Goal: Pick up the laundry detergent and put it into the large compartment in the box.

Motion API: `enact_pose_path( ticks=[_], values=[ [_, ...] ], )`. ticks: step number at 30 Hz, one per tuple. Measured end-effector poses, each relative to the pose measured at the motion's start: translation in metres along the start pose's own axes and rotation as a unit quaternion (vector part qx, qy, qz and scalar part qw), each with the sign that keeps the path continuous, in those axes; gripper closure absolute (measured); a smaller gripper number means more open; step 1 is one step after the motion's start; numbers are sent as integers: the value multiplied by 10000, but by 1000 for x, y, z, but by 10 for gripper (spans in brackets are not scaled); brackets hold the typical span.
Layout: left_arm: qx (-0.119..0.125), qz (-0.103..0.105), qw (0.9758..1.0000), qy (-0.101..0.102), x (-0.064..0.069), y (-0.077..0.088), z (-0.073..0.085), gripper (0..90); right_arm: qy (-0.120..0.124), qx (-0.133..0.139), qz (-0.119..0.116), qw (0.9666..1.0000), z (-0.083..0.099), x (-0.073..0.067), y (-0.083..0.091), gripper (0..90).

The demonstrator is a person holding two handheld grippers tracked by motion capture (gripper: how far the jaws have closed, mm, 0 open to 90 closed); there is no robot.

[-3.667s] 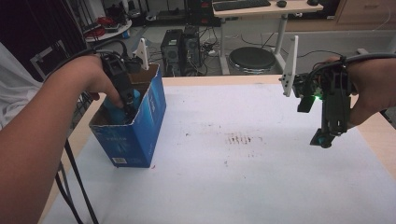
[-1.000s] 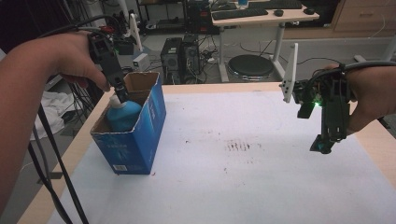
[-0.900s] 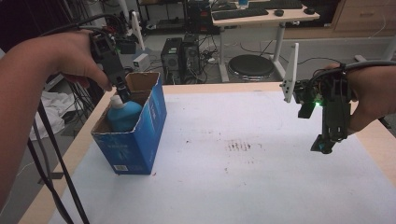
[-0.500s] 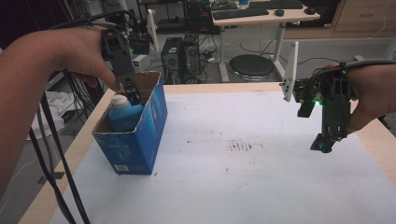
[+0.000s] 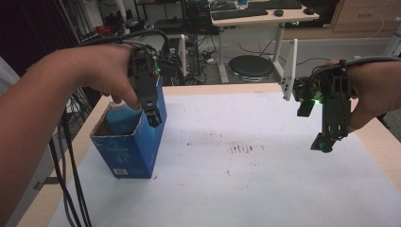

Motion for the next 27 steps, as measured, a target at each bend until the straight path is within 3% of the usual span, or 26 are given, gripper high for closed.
enact_pose_path(
  ticks=[8,15,25,27],
  values=[
    [-110,168,9986,-482,13,-16,-17,17,8,-38,-13,10000,-2,-1,1,8],
    [-198,170,9979,-586,11,-28,-20,16,42,-65,4,10000,-6,-2,2,8],
    [-257,252,9965,-750,14,-32,-22,17,45,-88,25,9999,-10,-3,6,8],
    [-232,288,9963,-778,9,-37,-27,17,38,-91,41,9999,-10,-3,7,8]
  ],
)
Point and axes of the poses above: each handheld gripper's, and its own axes: y roughly backward along the jaws, z roughly out of its underside, x roughly to its right, the point moved 4 cm from there along -y, roughly forward along the jaws, and after that the axes turned 15 degrees about z, right-handed, at the moved point
